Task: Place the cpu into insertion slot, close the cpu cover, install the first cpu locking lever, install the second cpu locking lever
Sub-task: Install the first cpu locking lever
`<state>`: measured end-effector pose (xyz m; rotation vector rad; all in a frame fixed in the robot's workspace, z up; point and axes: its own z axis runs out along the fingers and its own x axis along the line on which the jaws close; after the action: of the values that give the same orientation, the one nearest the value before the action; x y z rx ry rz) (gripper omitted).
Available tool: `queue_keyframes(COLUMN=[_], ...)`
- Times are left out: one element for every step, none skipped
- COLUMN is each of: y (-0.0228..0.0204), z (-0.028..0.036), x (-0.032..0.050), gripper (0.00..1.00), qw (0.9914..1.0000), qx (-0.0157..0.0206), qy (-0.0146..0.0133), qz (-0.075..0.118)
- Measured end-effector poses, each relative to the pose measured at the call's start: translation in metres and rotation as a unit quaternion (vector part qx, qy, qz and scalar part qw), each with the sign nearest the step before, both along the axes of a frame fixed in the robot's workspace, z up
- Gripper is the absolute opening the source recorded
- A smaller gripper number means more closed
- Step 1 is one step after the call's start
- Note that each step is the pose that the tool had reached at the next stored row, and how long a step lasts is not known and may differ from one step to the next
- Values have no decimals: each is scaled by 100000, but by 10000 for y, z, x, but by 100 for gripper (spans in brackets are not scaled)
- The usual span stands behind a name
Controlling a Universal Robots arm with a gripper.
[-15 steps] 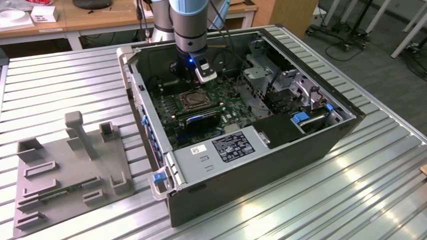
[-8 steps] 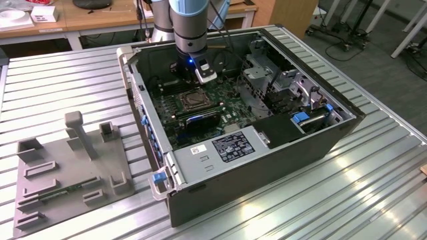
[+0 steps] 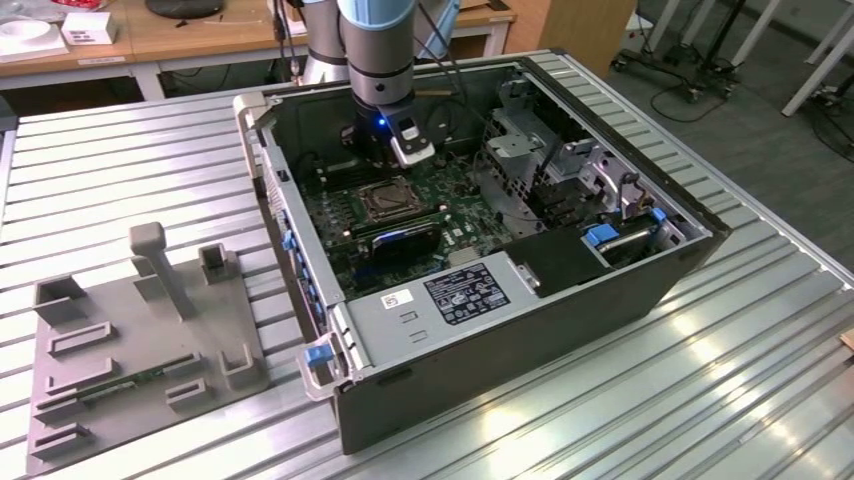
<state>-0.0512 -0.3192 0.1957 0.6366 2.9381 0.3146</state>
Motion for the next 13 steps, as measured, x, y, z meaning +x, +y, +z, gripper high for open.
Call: queue_keyframes(y=[0, -1, 0, 1, 2, 3, 4, 5, 5, 5, 5, 5, 5], z=[0, 0, 0, 0, 1, 0, 0, 0, 0, 0, 0, 0, 0], x=[0, 0, -1, -1, -1, -1, -1, -1, -1, -1, -2, -2, -3], gripper=[11, 11, 11, 11, 11, 11, 11, 11, 11, 11, 11, 11, 11], qw=[100000, 100000, 100000, 100000, 100000, 100000, 100000, 100000, 100000, 99999, 99999, 99998, 99997], qx=[-61, -84, -101, -116, -136, -155, -179, -228, -294, -364, -470, -619, -759], qy=[-1, 1, 1, 2, -1, -8, -11, -17, -15, -17, -18, -14, -13], qz=[3, 6, 0, -2, -5, -5, -2, -4, -4, 1, -3, -4, -3])
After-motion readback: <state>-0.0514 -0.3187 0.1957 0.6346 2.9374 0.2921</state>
